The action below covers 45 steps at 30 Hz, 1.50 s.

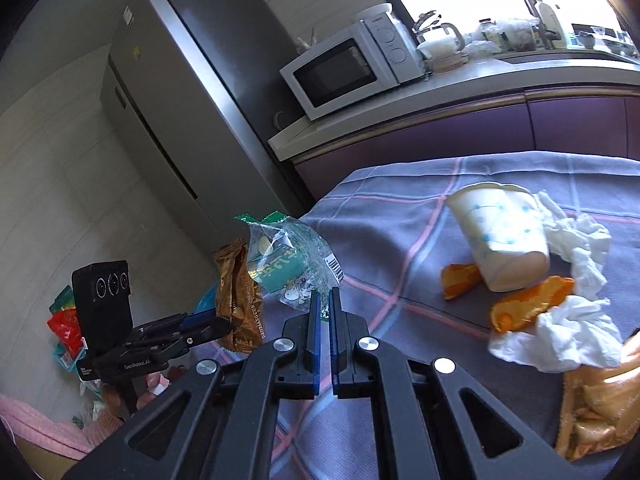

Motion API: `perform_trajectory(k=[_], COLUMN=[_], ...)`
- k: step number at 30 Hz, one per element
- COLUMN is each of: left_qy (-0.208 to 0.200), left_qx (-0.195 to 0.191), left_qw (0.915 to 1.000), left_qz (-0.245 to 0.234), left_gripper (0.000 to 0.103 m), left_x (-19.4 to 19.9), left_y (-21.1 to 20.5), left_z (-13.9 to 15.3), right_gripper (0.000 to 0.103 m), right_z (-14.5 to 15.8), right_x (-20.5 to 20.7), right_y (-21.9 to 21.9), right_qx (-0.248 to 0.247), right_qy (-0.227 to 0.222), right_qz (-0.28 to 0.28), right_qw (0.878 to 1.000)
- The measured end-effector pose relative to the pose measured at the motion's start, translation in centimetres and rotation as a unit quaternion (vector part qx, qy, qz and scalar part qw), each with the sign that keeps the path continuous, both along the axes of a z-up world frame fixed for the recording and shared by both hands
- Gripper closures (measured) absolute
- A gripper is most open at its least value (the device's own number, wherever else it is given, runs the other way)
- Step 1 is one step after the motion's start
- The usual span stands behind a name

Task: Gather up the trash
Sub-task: 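Carry the wrapper with the left tool while the right tool carries the bag to the bin, then open the left tool over the blue bin while the right tool releases the bag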

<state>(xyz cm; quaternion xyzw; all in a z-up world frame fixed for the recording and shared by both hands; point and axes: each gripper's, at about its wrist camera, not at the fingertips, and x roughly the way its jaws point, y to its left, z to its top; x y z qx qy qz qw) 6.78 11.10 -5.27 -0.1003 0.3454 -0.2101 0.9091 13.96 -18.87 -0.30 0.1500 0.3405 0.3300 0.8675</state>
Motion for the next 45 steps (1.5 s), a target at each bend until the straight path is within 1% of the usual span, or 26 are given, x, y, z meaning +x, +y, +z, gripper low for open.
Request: perform_trajectory(k=[6,14,21,27,37,41,45], left_qy=[-0.002,-0.003,-0.007,0.004,0.027,0.037,0.051], left_qx=[-0.003,-0.013,-0.011,-0.008,0.0,0.005,0.001], left_qw=[0.9991,0.9955,0.9887,0.9816,0.9713,0.9681,0.9653], left_qz=[0.041,0.094,0.149,0.191,0.236,0.248,0.256], left_gripper=[0.063,0.063,0.063,0.063,0.063,0.063,0.063], left_x=[-0.8,-1.8,-2.5,-2.8,-2.8,-2.5,-2.0], left_y=[4.0,9.1,13.6,17.5,21.4,22.4,23.4], left_z=[0.0,-0.2,-0.1,-1.0,-2.6,-3.4,-4.3], right_gripper=[0.1,0.1,0.1,0.1,0.1,0.1,0.1], right_z=[0.1,0.6,0.4,0.2,-0.6,-1.1,-1.9], right_x=[1.0,2.2,3.9,4.4,4.8,4.8,5.2], right_y=[4.2,9.0,14.1,18.2,23.2,24.6,26.3], right_qx=[-0.004,-0.013,-0.025,-0.035,-0.052,-0.057,-0.067], right_qy=[0.003,0.006,0.01,0.01,0.021,0.03,0.043], right_qz=[0.049,0.096,0.144,0.178,0.21,0.22,0.228], right_qw=[0.999,0.995,0.989,0.983,0.976,0.973,0.97])
